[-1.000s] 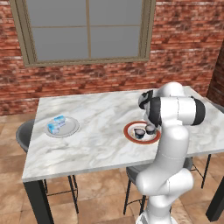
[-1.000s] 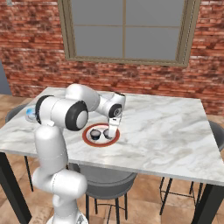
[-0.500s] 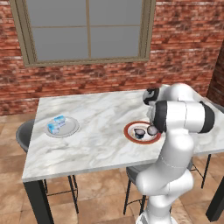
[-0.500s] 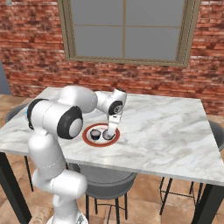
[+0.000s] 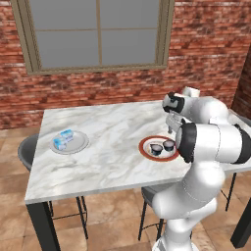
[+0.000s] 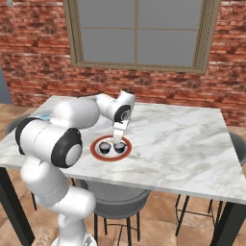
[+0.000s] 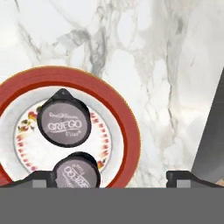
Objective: Place two yogurt containers on each plate.
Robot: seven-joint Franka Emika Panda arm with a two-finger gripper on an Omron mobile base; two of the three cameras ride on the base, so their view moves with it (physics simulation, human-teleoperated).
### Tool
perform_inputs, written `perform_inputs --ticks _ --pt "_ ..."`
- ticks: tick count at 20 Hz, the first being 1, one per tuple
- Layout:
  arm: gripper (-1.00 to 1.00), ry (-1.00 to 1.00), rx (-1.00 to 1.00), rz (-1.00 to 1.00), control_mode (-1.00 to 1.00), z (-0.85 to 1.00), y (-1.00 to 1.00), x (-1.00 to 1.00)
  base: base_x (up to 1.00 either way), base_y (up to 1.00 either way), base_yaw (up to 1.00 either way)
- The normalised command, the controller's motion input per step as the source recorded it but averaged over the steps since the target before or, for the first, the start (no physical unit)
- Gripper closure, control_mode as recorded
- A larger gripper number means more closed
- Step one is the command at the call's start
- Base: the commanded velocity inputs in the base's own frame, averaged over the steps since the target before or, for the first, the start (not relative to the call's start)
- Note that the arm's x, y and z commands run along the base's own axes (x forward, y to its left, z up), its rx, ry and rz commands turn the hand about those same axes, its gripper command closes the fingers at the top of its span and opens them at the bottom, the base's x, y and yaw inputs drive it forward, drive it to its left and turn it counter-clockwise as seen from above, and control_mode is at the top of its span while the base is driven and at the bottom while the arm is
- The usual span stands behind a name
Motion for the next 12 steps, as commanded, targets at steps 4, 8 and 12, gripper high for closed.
perform_inputs --ticks 4,8,12 --pt "-1.00 -0.08 0.00 -0.01 -1.00 0.51 0.40 -0.24 0.00 0.00 0.00" --pt "-1.00 0.00 0.00 0.00 -1.00 0.48 0.51 -0.57 0.00 0.00 0.00" --pt "-1.00 0.00 0.00 0.00 -1.00 0.70 0.43 -0.67 0.00 0.00 0.00"
